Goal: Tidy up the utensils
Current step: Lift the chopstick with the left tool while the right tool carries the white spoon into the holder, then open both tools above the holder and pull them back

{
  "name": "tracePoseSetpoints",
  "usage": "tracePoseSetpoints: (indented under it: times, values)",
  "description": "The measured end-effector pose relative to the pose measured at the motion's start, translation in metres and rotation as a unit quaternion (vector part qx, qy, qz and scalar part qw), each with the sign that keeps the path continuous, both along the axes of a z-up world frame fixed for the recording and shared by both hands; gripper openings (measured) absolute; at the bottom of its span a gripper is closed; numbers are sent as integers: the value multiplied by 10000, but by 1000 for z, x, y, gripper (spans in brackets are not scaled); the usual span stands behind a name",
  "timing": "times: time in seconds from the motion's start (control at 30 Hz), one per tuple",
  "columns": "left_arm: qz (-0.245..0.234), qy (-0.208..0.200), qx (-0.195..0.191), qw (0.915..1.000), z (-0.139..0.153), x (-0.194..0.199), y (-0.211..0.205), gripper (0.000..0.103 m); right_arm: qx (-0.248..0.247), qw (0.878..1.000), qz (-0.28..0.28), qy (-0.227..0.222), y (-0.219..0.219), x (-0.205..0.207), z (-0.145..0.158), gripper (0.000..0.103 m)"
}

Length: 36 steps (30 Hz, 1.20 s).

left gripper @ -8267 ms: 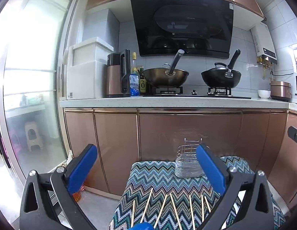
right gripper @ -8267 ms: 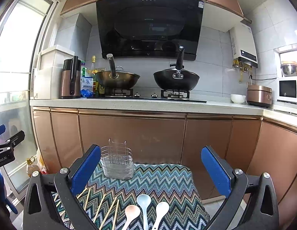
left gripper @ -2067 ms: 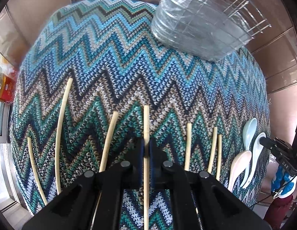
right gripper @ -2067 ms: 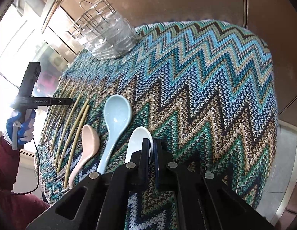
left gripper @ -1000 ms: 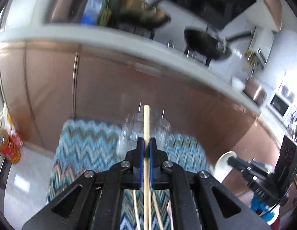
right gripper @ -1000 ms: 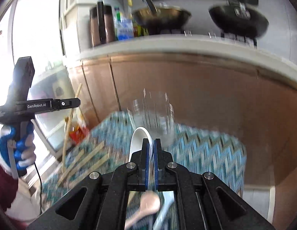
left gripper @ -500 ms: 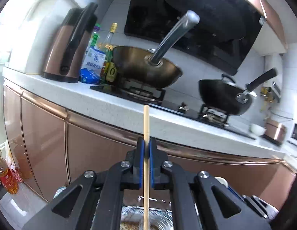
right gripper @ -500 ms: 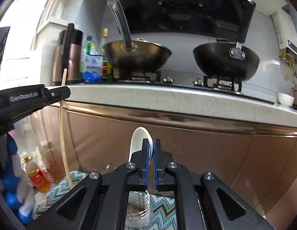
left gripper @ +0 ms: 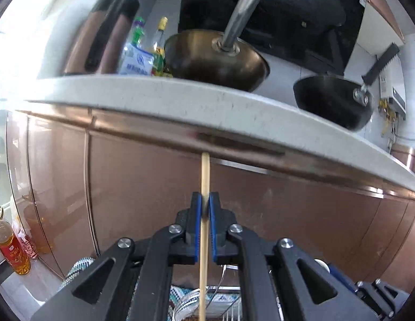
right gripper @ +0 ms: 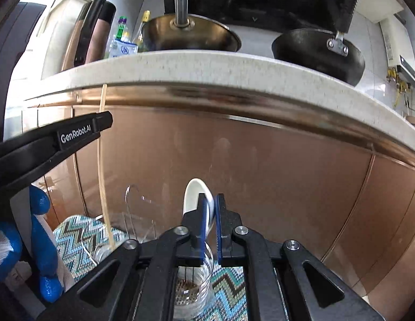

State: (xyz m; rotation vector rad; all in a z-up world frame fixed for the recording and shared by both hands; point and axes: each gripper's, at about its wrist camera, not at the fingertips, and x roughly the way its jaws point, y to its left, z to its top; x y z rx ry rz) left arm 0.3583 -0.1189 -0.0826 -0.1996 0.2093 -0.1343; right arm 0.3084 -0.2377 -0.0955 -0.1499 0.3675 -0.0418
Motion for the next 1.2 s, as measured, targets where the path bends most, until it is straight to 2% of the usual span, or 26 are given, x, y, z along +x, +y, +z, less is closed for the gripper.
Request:
tracePoseSetpoints:
  times: [0.23,0.5,0.63,0.7,0.87,0.97,1.03,1.2]
  values:
    - [-384,206,16,9990,-12,-4,3,25,122,9999,95,-5,0,-11,0,22]
    - [-529,90,104,9985,6,-32,15,32,265,9996,50,-103,-12,-37,21,24]
    - [-668,80,192,9975,28,-59,31,39,455,9981,309,-276,-20,-69,42,28]
    - [-797,77,213,9966,40,-74,39,40,585,9969,390,-346,-23,-87,54,36]
    - [-1062,83,304,9938,67,-121,68,45,829,9940,517,-491,-37,-140,80,43]
    - [-1090,187,425,9930,74,-149,87,47,1004,9922,521,-523,-49,-171,92,43]
    - [-1074,393,425,9925,79,-163,101,51,990,9925,444,-563,-54,-192,101,43]
    - [-1006,663,647,9906,81,-199,128,52,896,9935,414,-569,-60,-232,118,43]
